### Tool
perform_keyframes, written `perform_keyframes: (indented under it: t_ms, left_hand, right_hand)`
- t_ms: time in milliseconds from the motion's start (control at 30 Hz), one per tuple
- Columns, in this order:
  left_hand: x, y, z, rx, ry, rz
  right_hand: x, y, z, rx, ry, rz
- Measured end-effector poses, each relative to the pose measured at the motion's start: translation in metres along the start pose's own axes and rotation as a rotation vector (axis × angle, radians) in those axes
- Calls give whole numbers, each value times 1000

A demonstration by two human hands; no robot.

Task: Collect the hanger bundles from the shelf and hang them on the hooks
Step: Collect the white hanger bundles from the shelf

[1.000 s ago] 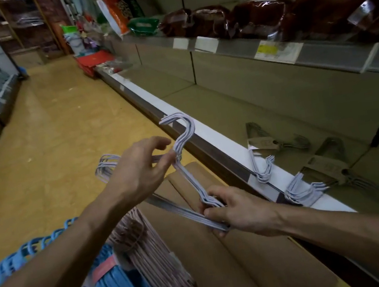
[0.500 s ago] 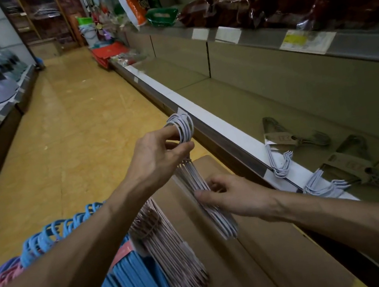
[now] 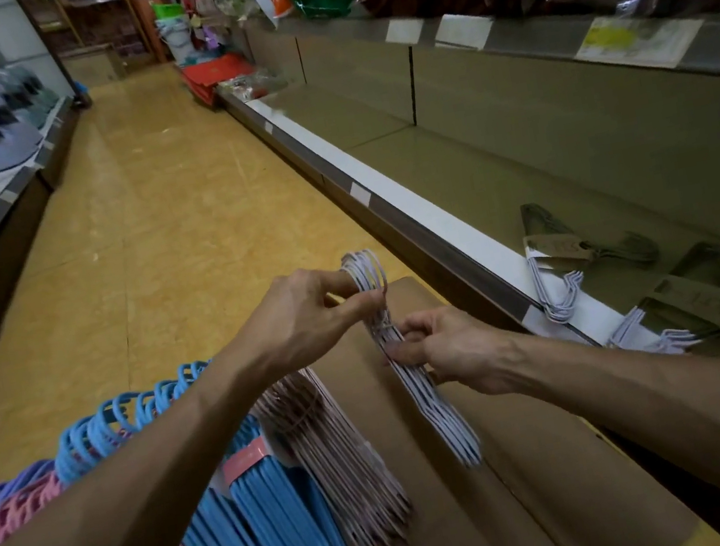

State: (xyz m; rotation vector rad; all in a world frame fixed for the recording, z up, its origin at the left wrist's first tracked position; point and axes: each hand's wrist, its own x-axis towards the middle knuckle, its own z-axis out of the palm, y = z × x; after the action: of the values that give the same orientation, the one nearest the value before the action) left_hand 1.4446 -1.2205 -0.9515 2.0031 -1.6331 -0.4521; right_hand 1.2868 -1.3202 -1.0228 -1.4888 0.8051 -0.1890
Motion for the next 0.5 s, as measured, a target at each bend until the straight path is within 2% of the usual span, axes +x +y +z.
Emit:
perform_keyframes:
  t_ms: [67,267,500]
  left_hand:
    - [-5,-16,-1,24,9,-31]
    - [-16,-64,-17,34,179,-124]
    - [-29,-90,-14,173,107,-152]
  right_hand:
    - [10,9,7,-40,30,17]
    - [46,35,29,-193,118,82]
    - [73,46,66,-264,56,134]
